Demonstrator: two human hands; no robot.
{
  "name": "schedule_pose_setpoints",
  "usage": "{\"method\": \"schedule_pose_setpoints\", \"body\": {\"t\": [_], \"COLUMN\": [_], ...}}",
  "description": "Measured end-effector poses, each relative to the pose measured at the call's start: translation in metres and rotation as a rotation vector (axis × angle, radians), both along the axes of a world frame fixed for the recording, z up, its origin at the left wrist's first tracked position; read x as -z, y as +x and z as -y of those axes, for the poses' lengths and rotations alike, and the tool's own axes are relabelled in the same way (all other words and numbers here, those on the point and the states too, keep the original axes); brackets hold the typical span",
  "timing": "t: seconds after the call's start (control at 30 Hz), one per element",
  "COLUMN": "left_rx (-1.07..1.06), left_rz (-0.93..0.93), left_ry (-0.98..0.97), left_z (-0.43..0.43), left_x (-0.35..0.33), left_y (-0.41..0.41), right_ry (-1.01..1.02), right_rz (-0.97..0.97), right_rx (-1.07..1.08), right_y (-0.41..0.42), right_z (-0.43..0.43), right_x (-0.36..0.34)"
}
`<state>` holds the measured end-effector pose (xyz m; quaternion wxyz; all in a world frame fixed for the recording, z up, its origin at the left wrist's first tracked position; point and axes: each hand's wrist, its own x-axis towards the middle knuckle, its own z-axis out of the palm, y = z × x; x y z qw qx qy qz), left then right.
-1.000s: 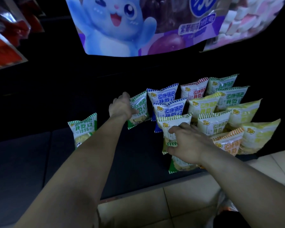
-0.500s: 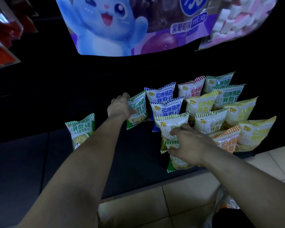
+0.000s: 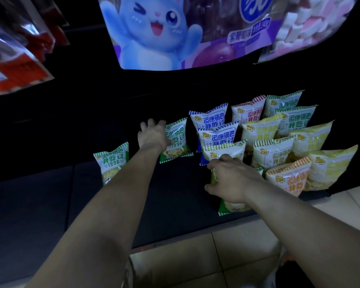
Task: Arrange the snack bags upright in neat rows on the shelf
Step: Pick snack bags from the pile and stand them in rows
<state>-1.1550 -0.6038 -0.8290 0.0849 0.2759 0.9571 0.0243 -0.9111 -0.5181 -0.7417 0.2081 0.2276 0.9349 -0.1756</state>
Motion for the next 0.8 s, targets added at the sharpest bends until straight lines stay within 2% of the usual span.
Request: {"method": "schedule_pose_setpoints", "body": {"t": [0.23,0.47,0.6,0.7,0.8], "left_rx": [-0.096,-0.222,-0.305,-0.274,-0.184], "left_rz": [0.003,0.099,0.207,0.227,0.242], "left_ry": [0.128,0.018,0.0,-0.001,-0.029], "left_z": [0.063,0.196,0.241,0.249,0.251], "left_x": [-0.02,-0.007,0.009,0.018,0.016], "left_y": [-0.007,-0.007,-0.002,-0.003,-0.011], "right_ry": [-0.002,-0.004,0.028,0.08,-0.01], "right_rz": [0.0,-0.051,0.015,0.035,0.053], "right_rx": [-0.063,-0.147,-0.225,-0.264,-0.197], "right_y": [-0.013,-0.039,-0.053,-0.077,-0.117], "right_z": [0.023,0.07,0.086,0.087,0.096], "right_x": [-0.007,-0.003,0.014,0.035,0.067]}}
